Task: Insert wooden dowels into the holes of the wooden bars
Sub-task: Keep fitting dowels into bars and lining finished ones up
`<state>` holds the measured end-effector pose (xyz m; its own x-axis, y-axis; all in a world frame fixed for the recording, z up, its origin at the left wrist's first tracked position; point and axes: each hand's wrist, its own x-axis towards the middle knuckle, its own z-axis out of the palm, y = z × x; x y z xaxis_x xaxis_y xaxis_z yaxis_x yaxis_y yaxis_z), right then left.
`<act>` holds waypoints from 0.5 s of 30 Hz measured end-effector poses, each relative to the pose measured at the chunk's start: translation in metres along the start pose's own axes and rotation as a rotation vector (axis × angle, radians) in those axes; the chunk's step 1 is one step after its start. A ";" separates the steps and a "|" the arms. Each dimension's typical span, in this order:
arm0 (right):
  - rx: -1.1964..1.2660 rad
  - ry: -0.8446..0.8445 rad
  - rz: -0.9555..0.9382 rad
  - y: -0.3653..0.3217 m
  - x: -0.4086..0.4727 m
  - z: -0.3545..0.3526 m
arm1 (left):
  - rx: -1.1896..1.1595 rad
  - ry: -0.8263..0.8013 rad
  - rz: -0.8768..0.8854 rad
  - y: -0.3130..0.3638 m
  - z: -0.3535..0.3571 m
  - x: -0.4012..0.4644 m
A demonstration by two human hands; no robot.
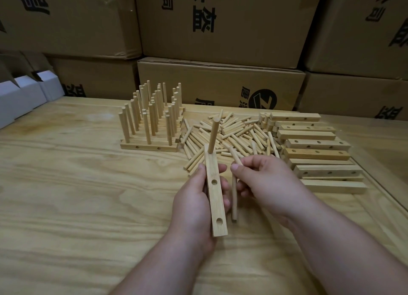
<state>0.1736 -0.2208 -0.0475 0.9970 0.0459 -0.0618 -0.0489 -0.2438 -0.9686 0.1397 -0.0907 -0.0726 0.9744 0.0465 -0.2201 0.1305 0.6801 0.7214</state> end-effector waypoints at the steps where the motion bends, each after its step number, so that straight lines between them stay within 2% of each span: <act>1: 0.030 -0.006 0.002 -0.001 -0.001 0.001 | 0.011 -0.006 0.003 0.000 0.000 0.000; 4: 0.069 0.005 -0.013 -0.006 -0.005 0.001 | 0.030 -0.020 0.002 -0.001 0.000 0.000; 8: -0.201 0.113 -0.131 -0.014 -0.007 -0.006 | -0.011 -0.003 0.004 0.000 0.001 -0.001; 12: -0.385 0.052 -0.208 -0.032 -0.016 -0.015 | -0.059 0.030 0.011 0.002 0.002 0.000; 15: -0.422 -0.053 -0.272 -0.049 -0.026 -0.021 | -0.056 0.043 0.021 0.002 0.003 0.000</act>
<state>0.1518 -0.2306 0.0066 0.9653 0.2088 0.1570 0.2520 -0.5857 -0.7704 0.1403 -0.0916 -0.0691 0.9678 0.0917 -0.2346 0.0989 0.7183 0.6887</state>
